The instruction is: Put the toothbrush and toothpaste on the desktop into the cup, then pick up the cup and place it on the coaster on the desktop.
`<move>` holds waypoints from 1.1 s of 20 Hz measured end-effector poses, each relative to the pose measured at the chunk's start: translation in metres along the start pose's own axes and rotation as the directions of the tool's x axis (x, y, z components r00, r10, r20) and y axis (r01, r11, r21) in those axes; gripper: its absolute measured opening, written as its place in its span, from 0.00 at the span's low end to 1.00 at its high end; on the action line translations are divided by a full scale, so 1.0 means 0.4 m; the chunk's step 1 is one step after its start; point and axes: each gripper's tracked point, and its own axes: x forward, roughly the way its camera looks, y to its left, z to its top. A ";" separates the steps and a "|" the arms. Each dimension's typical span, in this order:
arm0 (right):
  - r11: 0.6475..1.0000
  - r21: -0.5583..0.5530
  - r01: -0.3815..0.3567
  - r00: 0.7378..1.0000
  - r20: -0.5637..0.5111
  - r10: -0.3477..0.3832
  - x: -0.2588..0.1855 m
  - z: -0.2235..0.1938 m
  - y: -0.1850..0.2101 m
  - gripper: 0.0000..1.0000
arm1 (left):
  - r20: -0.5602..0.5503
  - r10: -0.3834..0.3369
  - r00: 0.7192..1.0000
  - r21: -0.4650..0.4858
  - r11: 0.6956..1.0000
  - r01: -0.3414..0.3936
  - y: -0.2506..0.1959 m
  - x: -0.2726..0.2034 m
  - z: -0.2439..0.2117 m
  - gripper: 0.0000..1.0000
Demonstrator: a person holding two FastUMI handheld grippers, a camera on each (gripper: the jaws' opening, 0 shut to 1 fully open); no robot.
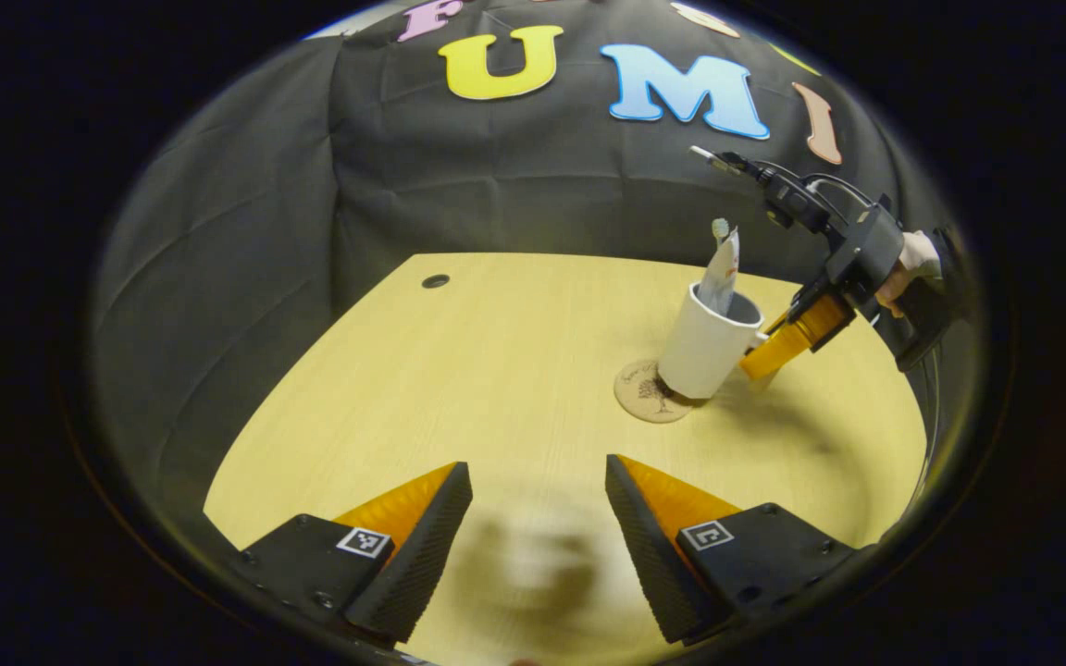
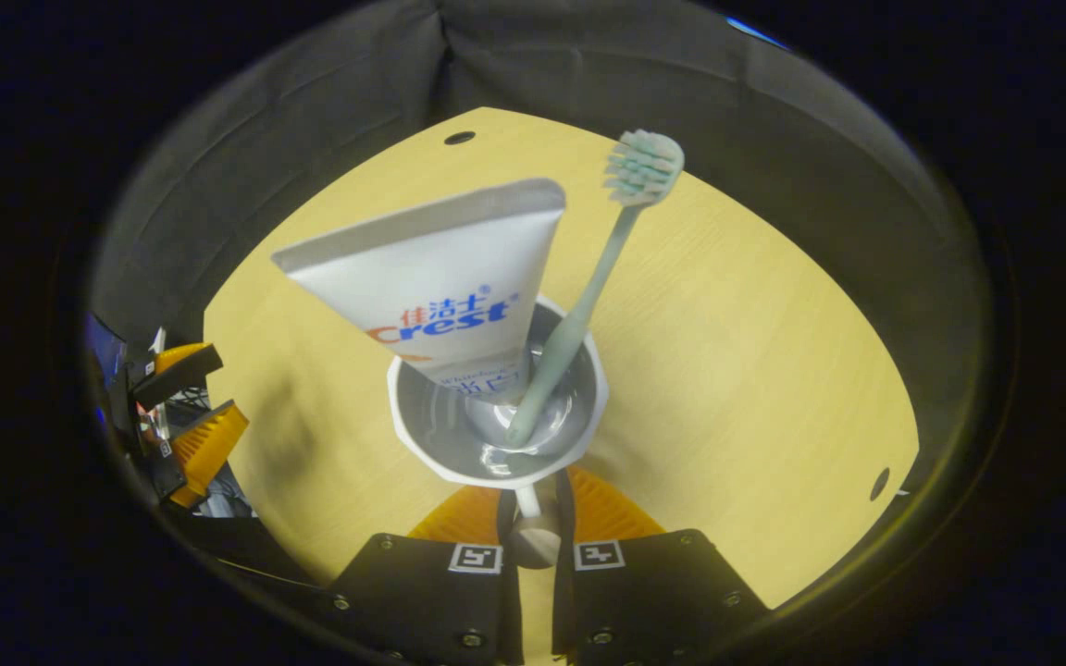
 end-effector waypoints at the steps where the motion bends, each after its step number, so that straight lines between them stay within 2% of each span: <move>1: 1.000 -0.003 -0.002 1.000 0.000 0.002 -0.001 0.002 0.001 0.13 | 0.000 0.002 1.000 -0.001 1.000 -0.002 0.010 -0.001 0.000 0.98; 9: 0.999 -0.037 0.004 1.000 -0.023 -0.005 0.007 0.000 0.006 0.13 | -0.006 0.024 1.000 -0.020 1.000 -0.024 0.054 -0.007 -0.008 0.98; 16: 0.996 -0.062 0.059 0.997 -0.045 -0.062 0.021 -0.013 0.012 0.13 | -0.014 0.037 0.999 -0.031 0.999 -0.038 0.065 -0.016 -0.006 0.98; 18: 0.998 -0.044 0.053 0.998 -0.044 -0.055 0.020 -0.005 0.010 0.22 | -0.014 0.034 0.999 -0.031 0.999 -0.034 0.061 -0.015 -0.007 0.98; 21: 0.998 -0.014 0.054 0.998 -0.014 -0.055 -0.012 -0.006 0.011 0.28 | -0.007 0.021 1.000 -0.020 1.000 -0.021 0.057 -0.010 -0.006 0.98; 22: 0.998 0.004 0.056 0.998 -0.003 -0.056 -0.026 -0.004 0.012 0.34 | -0.004 0.014 1.000 -0.014 1.000 -0.014 0.054 -0.008 -0.004 0.98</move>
